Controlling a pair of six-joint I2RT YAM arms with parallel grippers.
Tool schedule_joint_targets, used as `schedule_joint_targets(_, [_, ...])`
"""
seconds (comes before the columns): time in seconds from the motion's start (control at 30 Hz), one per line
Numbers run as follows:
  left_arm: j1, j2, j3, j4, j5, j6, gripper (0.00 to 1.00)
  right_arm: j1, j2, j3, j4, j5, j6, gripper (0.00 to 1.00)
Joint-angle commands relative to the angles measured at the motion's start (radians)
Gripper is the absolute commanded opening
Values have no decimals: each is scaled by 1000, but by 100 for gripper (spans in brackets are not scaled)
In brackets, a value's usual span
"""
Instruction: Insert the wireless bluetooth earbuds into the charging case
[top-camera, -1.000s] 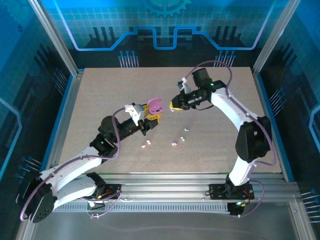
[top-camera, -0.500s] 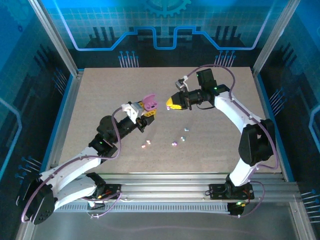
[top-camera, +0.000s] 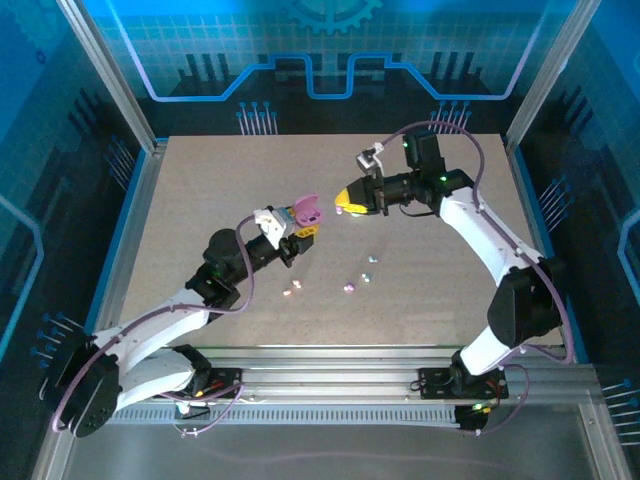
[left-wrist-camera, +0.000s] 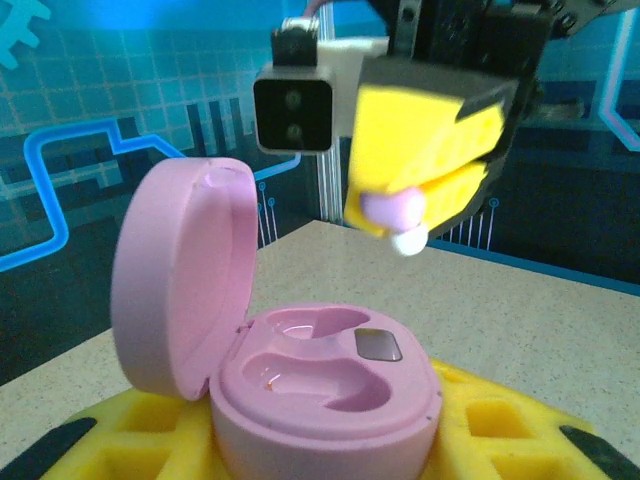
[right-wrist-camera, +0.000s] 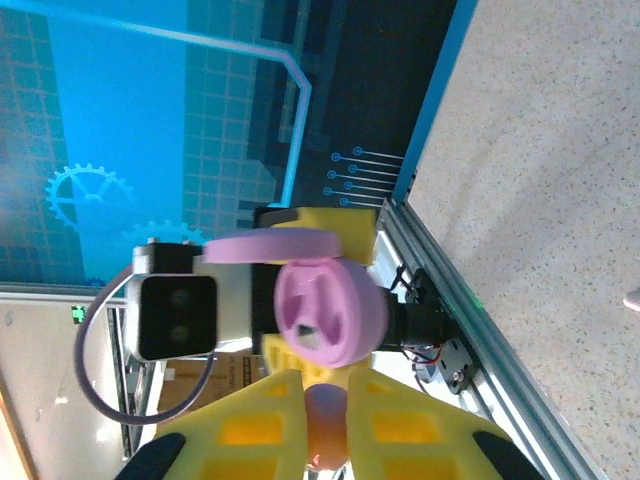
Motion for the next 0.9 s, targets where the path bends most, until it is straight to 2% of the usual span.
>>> schedule_joint_targets(0.0, [8,39,14,79,6,26,32,16,-44,-7,39,16,44,13])
schedule_joint_targets(0.2, [-2,132,20,229,13,22,32,62,-69,-1,37,84,41,14])
schedule_joint_targets(0.4, [-17,198,36,323,26,23,32,124,-80,20,-8,213,0,13])
schedule_joint_targets(0.6, [-21,218,53,334,44,17,32,182,-74,50,-28,300,-33,14])
schedule_joint_targets(0.87, [-24,219,56,331,82,-3,32,194,-87,44,14,374,-12,14])
